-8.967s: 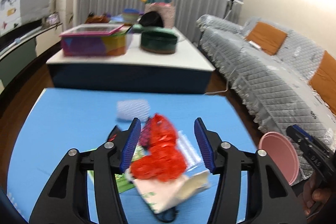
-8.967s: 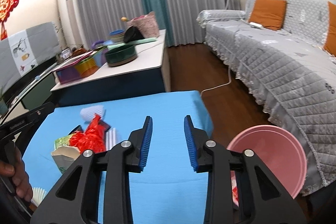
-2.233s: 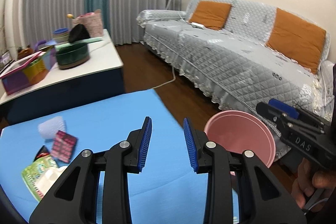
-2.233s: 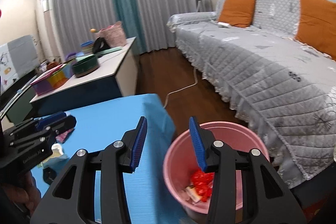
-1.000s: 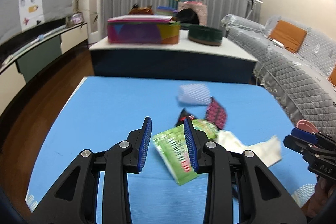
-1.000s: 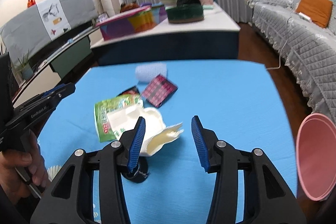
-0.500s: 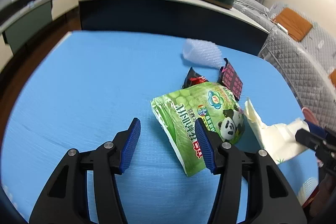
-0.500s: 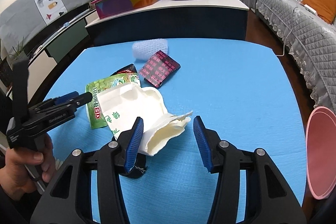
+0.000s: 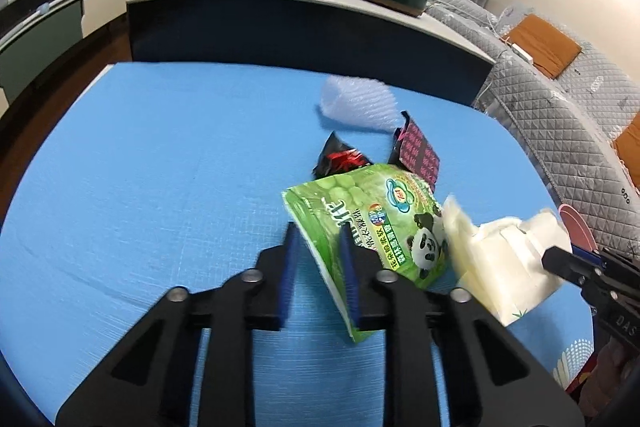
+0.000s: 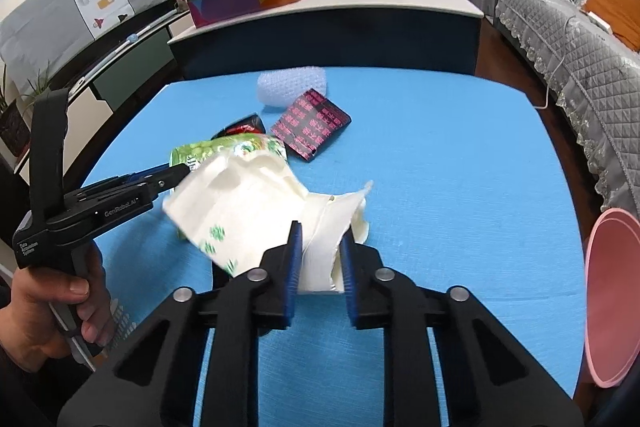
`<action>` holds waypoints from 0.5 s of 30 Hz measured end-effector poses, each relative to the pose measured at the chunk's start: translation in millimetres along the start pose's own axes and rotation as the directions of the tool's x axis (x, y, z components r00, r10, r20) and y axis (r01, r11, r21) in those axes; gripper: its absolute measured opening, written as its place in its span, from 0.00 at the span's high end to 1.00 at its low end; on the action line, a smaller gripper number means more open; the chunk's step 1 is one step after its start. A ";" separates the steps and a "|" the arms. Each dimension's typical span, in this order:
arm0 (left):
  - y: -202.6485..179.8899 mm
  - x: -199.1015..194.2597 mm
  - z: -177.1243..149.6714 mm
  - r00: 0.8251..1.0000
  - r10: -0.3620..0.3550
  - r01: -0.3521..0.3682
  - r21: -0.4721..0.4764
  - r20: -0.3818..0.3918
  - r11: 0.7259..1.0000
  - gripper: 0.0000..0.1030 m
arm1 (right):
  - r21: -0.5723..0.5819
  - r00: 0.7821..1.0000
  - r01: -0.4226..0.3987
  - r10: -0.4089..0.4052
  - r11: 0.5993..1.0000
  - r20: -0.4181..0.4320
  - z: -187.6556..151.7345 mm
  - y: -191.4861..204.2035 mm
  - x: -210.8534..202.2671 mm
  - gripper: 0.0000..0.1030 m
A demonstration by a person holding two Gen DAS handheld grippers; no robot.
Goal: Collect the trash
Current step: 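Grasp the green panda snack bag with the left gripper while the right gripper grasps the white paper wrapper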
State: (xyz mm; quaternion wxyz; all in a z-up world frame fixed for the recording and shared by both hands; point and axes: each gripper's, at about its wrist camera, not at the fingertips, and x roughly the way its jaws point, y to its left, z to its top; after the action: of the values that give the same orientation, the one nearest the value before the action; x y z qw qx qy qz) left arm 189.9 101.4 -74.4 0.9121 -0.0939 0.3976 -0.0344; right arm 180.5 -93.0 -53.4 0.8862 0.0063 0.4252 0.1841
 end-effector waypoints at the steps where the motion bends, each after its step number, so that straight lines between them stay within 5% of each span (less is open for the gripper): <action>1: -1.3 -2.3 0.8 1.000 -0.003 0.003 0.003 0.008 1.000 0.85 | -0.001 1.000 0.002 -0.002 1.000 0.006 0.5 -0.3 -1.4 0.90; 15: -38.4 -45.7 13.0 0.989 -0.059 0.047 0.092 0.138 0.995 0.99 | 0.032 0.989 0.069 -0.072 0.997 0.126 3.9 -19.8 -44.2 0.94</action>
State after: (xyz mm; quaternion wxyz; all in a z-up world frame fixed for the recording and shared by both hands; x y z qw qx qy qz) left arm 168.8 72.0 -25.2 0.9399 -0.0660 0.3278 -0.0697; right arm 164.6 -125.6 -21.0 0.9173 0.0151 0.3703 0.1459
